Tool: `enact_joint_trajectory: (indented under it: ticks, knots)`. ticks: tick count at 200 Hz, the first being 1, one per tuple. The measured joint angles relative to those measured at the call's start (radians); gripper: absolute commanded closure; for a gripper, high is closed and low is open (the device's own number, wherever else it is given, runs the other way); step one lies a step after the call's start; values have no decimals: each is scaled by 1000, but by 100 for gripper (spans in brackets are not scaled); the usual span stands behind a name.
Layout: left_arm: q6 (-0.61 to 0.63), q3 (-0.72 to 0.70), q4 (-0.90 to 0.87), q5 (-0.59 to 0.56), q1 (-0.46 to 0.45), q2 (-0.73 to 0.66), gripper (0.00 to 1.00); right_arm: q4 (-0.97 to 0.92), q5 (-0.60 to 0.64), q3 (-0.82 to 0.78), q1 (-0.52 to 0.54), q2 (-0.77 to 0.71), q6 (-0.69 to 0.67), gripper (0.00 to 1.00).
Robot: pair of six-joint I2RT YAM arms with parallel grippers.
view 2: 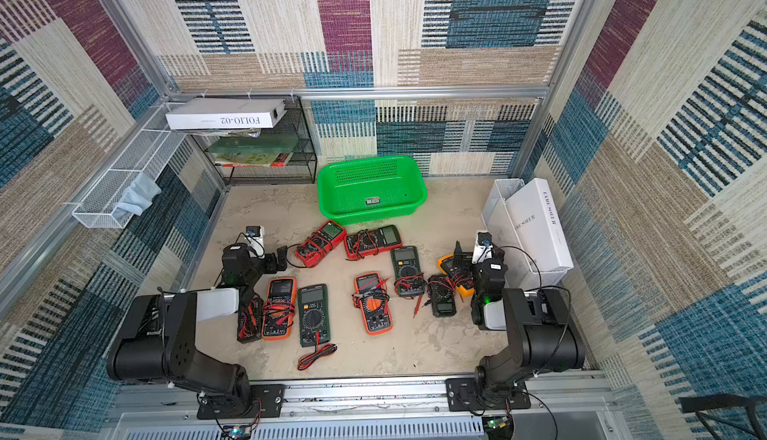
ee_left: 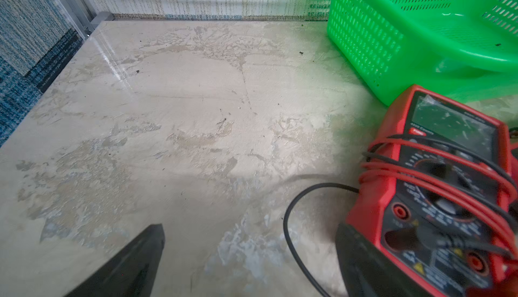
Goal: Put the multimeter into the basket
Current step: Pick up the multimeter from the center of the board.
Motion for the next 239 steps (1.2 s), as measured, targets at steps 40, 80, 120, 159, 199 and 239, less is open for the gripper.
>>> enact_joint_trajectory:
  ticks: [40,80,120,159,199,239]
  knots:
    - [0,0,0,0,0,0,0,0,0,0,0,0,0,0]
    - [0,0,0,0,0,0,0,0,0,0,1,0,0,0]
    - [0,0,0,0,0,0,0,0,0,0,-1,0,0,0]
    - [0,4,-4,0,1,0,0,0,-18,0,-11,0,0,1]
    - [0,-4,-2,-1,1,-6,0,-50,-45,23,-20,-21,0,1]
    - [-38,93,-195,-51,1,-132,0,-381,-4,267,-13,-153,16,0]
